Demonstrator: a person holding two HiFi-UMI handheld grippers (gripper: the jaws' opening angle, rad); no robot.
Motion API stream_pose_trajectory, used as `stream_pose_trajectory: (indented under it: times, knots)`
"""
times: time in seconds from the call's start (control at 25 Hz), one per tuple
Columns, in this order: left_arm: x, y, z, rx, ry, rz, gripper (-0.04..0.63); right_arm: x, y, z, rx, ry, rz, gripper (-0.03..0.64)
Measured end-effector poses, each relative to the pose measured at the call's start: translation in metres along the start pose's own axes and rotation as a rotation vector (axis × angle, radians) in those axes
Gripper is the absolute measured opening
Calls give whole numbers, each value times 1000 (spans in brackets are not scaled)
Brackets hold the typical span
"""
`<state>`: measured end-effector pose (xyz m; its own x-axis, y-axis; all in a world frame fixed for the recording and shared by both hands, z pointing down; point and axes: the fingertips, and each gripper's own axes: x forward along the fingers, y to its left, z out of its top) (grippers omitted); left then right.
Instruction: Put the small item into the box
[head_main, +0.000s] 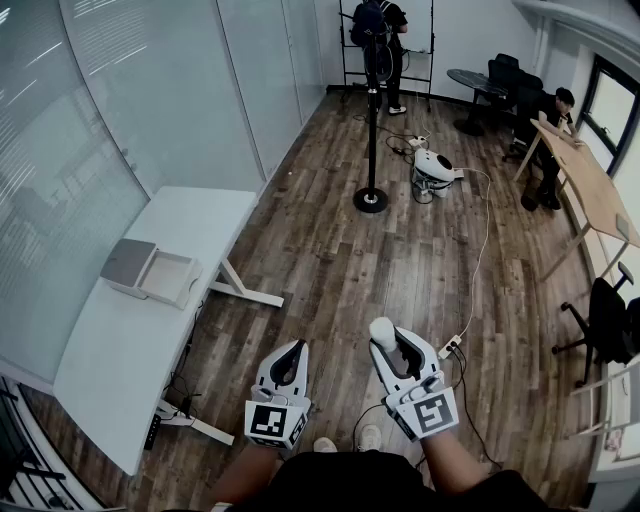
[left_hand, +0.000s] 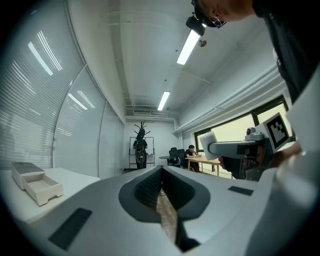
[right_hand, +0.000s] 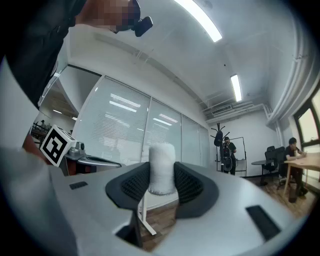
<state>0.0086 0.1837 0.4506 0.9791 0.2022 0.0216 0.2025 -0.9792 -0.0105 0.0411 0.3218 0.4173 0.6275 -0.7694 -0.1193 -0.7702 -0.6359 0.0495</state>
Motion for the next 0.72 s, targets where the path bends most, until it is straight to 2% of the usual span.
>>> stream_pose_trajectory:
  times: [0.72]
  knots:
    - [-37,20,-12,-28,-11,-47,9,-4,41,14,6,-22,-50,156]
